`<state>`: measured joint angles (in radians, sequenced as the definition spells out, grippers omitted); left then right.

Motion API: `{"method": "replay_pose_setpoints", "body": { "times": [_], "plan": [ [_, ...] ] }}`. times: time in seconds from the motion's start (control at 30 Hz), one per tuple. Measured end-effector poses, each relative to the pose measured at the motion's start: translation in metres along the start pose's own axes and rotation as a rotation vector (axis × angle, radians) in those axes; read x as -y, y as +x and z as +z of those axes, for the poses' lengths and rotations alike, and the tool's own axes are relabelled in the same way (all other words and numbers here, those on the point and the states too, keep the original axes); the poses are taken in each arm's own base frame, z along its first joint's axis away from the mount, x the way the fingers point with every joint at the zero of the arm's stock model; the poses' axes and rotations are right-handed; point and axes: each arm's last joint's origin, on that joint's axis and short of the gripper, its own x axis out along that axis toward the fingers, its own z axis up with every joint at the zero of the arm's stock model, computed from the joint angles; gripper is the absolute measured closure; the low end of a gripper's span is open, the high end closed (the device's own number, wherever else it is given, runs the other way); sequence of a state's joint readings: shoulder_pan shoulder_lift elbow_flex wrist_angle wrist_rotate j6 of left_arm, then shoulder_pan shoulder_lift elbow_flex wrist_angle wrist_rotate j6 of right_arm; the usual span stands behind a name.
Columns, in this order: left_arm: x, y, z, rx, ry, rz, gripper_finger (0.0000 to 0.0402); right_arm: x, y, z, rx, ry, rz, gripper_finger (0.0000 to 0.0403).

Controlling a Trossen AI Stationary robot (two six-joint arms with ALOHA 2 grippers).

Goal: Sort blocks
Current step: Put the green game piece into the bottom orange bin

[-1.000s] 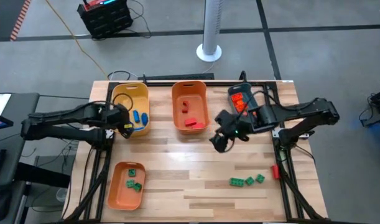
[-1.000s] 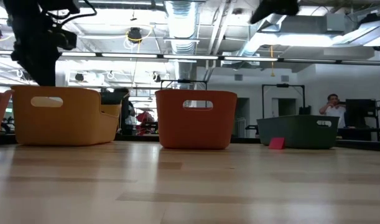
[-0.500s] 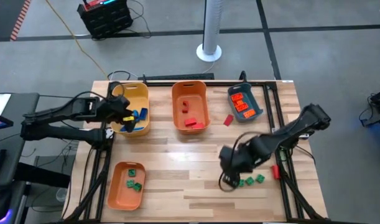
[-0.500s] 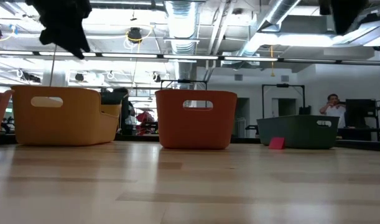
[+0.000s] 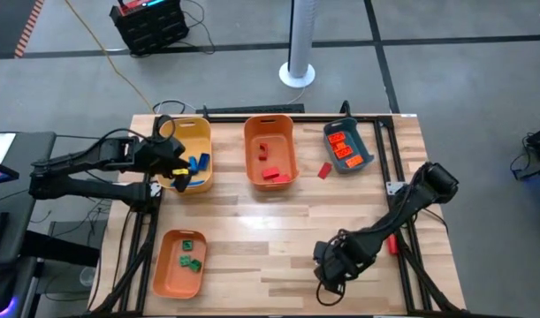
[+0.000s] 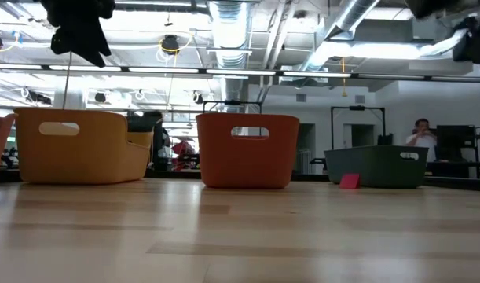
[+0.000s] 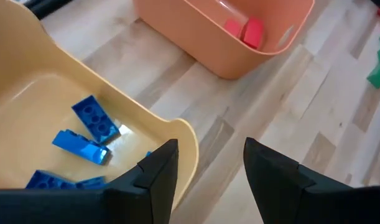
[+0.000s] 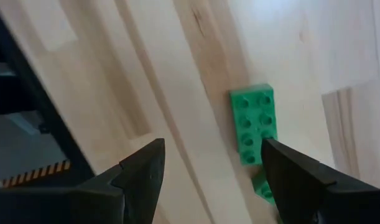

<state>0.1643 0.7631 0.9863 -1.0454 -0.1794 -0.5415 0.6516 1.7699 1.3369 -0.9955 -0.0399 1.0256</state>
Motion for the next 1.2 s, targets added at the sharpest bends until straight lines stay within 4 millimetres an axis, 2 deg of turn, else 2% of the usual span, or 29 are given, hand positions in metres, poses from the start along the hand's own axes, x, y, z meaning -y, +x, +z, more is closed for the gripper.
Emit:
{"method": "replay_pose_setpoints", "body": {
  "times": [0.23,0.33,0.43,0.9,1.03,1.2],
  "plan": [
    [-0.001,0.0,-0.002,-0.025,0.003,-0.001,0.0226,0.019,0.021,-0.002,-0.034,-0.002,-0.061,0.0129],
    [-0.001,0.0,-0.002,-0.025,0.002,-0.001,0.0226,0.027,0.03,0.0,-0.041,-0.008,-0.034,0.0129],
    [-0.001,0.0,-0.002,-0.028,-0.001,-0.005,0.0226,0.032,0.039,0.003,-0.03,-0.007,0.016,0.0129],
    [-0.002,0.0,-0.004,-0.053,-0.023,0.005,0.0226,0.047,0.067,-0.004,-0.021,-0.099,0.019,0.0132],
    [-0.001,0.0,-0.004,-0.057,-0.022,-0.008,0.0226,0.05,0.068,-0.002,-0.02,-0.112,0.019,0.0172],
    [0.002,0.0,-0.002,-0.059,0.028,-0.077,0.0226,0.056,0.067,0.01,-0.017,-0.077,0.048,0.0269]
  ]
}}
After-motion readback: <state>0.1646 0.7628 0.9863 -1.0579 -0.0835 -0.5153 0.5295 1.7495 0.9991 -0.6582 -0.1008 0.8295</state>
